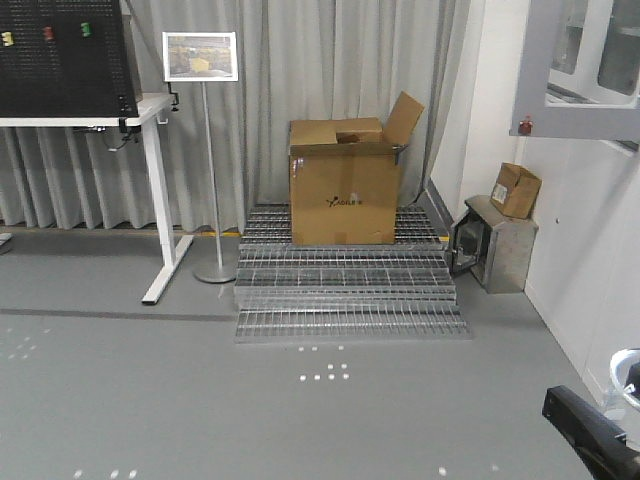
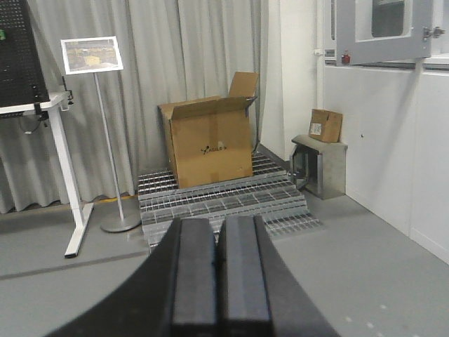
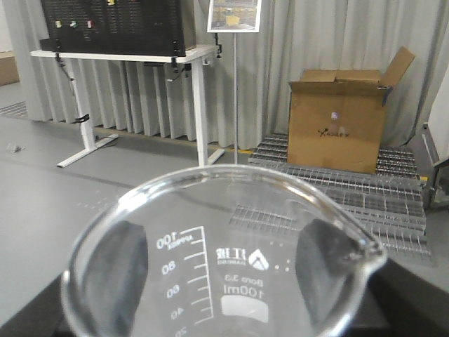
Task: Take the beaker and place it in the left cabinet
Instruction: 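Drive to the open white cabinet holding the beaker in the right gripper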
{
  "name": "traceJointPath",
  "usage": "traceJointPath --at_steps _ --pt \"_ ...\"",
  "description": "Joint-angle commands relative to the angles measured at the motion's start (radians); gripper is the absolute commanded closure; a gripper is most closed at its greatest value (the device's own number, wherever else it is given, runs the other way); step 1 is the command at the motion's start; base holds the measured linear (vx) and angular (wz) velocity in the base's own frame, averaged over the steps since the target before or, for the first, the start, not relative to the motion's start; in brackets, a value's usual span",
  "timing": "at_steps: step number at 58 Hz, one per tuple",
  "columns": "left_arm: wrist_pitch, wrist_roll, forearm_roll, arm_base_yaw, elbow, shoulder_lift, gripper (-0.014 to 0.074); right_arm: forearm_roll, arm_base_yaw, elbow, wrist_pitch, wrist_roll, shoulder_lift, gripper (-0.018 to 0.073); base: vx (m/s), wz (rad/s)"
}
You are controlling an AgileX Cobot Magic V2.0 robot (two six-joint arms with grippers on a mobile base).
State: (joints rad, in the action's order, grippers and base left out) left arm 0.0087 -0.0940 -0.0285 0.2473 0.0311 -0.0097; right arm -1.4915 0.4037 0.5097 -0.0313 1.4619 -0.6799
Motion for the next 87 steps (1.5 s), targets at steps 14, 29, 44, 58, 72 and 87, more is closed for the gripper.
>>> traceJointPath --at_steps 14,29,44,58,72,87 --pt "-0.083 0.002 -0.008 0.006 0.016 -0.018 0.0596 -0.012 -0.004 0.035 -0.003 0.000 0.003 0.0564 0.77 -0.09" --pt "-0.083 0.002 -0.008 0.006 0.016 -0.018 0.0596 -0.012 -0.004 0.035 -0.003 0.000 0.003 0.0564 0.73 -0.14" --pt "-0.083 0.002 -0.008 0.006 0.016 -0.018 0.0596 -0.012 -0.004 0.035 -0.003 0.000 0.003 0.0564 0.69 -0.11" --pt "-0.084 0.002 -0.008 0.006 0.016 -0.018 0.0596 -0.012 -0.004 0.035 -0.003 0.000 0.003 0.0564 0.66 -0.17" --pt "-0.084 0.002 -0.008 0.006 0.016 -0.018 0.0596 -0.012 -0.004 0.035 -0.003 0.000 0.003 0.0564 0.59 -0.49" --pt "-0.084 0.002 -0.008 0.006 0.016 -0.018 0.0596 -0.012 -0.004 0.035 -0.003 0.000 0.003 0.0564 0.51 -0.80"
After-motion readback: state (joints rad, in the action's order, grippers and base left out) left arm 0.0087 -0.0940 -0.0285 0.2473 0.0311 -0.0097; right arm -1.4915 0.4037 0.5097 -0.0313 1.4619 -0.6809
